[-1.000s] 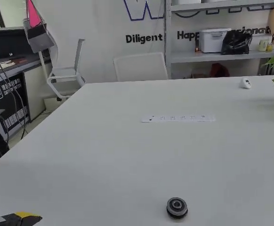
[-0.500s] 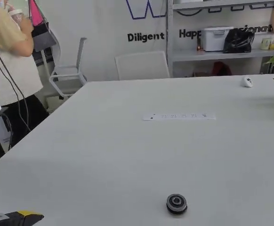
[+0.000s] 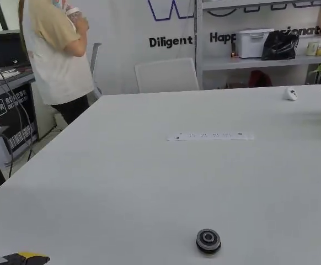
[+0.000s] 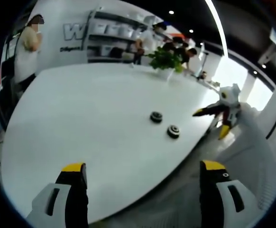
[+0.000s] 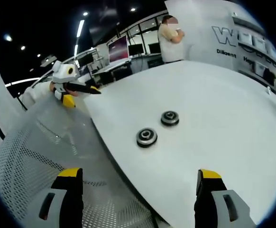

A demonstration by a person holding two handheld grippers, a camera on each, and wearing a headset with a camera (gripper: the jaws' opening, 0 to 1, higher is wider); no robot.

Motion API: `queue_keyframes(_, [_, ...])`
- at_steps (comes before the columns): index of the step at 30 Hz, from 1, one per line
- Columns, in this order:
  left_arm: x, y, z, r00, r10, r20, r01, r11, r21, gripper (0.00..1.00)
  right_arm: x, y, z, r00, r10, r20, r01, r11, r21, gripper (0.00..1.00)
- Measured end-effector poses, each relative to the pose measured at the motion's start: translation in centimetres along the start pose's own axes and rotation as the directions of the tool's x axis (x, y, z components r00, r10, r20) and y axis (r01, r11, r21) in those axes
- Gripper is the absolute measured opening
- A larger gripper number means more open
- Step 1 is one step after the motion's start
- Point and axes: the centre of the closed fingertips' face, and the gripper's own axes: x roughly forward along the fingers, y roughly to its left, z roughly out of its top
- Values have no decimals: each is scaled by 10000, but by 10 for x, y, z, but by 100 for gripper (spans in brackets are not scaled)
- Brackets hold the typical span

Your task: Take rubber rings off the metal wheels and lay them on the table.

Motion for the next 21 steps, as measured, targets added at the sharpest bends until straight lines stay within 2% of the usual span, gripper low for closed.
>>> queue_keyframes(4, [0, 0, 3, 9999, -42, 131, 43, 10000, -3, 100, 1, -2, 0, 10000, 8, 7, -8, 10000, 12, 99])
queue_keyframes(10, [1, -1, 5, 9999, -123, 56, 122, 9998, 180, 100, 1, -5, 1, 10000, 39, 37, -39, 10000, -77, 99])
queue_keyframes(13, [1, -6, 4, 9993, -371, -65, 372, 9988, 307, 100, 2, -7, 1, 10000, 65, -1, -65, 9998, -209, 99])
queue_keyframes(16, [-1, -13, 11, 9979, -643, 56, 640, 9966, 511, 100, 4, -10, -1, 9998, 118, -154, -122, 9995, -276, 99])
queue_keyframes(21, [-4, -11, 14, 9987, -503, -4, 502, 9956, 794, 100, 2, -15, 2, 9999, 121, -58, -122, 9997, -220, 99])
